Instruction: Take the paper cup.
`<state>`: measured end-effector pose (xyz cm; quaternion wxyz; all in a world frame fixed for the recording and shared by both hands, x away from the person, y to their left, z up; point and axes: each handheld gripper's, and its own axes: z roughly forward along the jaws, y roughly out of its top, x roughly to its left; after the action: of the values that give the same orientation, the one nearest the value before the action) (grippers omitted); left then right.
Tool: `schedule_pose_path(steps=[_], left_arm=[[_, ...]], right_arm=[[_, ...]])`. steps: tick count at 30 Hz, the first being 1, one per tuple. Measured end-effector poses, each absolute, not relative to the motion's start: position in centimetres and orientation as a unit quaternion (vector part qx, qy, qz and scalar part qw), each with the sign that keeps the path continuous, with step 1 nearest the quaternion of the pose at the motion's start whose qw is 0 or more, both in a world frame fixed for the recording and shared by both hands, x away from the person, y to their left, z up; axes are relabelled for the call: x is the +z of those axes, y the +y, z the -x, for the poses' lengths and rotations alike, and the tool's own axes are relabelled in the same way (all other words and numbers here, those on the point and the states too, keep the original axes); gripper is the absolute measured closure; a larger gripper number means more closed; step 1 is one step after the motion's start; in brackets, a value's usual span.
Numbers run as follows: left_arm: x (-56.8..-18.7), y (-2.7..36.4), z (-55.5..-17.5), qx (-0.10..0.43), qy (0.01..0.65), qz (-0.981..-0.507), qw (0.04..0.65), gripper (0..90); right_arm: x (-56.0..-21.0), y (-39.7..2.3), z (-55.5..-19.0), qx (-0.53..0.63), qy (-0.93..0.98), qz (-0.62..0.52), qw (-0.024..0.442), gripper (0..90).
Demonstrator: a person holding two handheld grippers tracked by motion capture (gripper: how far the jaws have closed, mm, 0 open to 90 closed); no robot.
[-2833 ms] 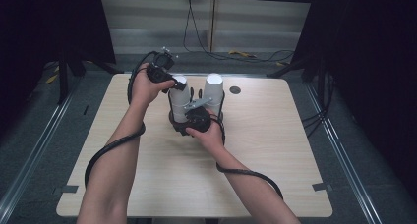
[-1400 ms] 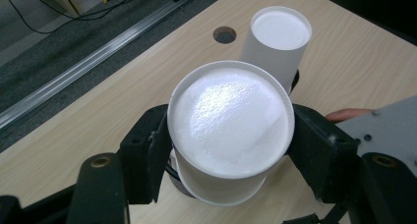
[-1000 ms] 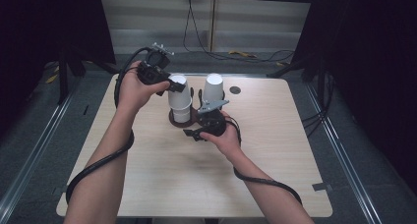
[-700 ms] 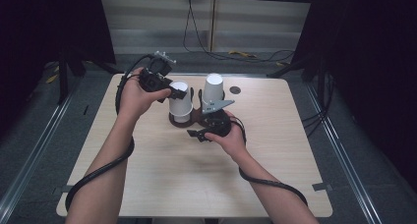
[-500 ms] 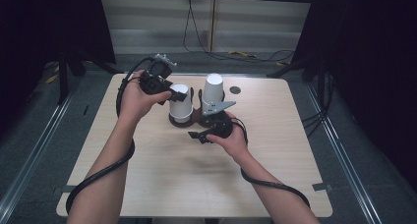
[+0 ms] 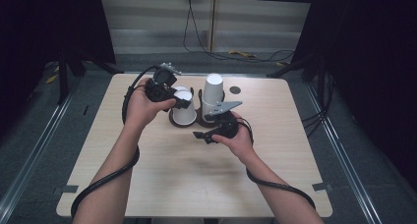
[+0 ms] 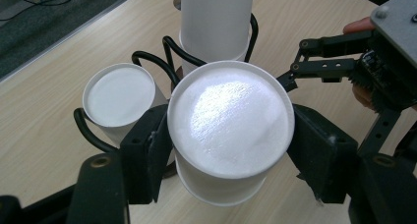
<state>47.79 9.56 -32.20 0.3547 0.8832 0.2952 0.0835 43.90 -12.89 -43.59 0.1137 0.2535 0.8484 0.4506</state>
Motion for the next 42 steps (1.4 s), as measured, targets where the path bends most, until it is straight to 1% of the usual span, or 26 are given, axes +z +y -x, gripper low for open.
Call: schedule_pose_path(steps=[9, 21, 24, 31, 42], left_arm=[[-33.9, 8.8, -47.8, 0.074, 0.296, -0.883, 0.357, 35.2], [-34.8, 7.5, -47.8, 0.056, 0.285, -0.887, 0.36, 35.2], [-34.8, 7.3, -47.8, 0.056, 0.285, -0.886, 0.36, 35.3], [-35.0, 6.0, -47.3, 0.038, 0.27, -0.887, 0.372, 35.3], [-35.3, 4.6, -47.0, 0.029, 0.26, -0.893, 0.367, 35.2]], right_arm=[[-43.3, -13.0, -43.6, 0.461, 0.845, -0.249, 0.104, 17.9], [-43.5, -13.2, -43.9, 0.469, 0.84, -0.256, 0.094, 14.6], [-43.4, -13.3, -43.9, 0.469, 0.84, -0.256, 0.095, 14.5], [-43.6, -13.7, -43.8, 0.468, 0.837, -0.264, 0.102, 14.5], [-44.0, -14.0, -43.8, 0.467, 0.833, -0.274, 0.108, 15.3]])
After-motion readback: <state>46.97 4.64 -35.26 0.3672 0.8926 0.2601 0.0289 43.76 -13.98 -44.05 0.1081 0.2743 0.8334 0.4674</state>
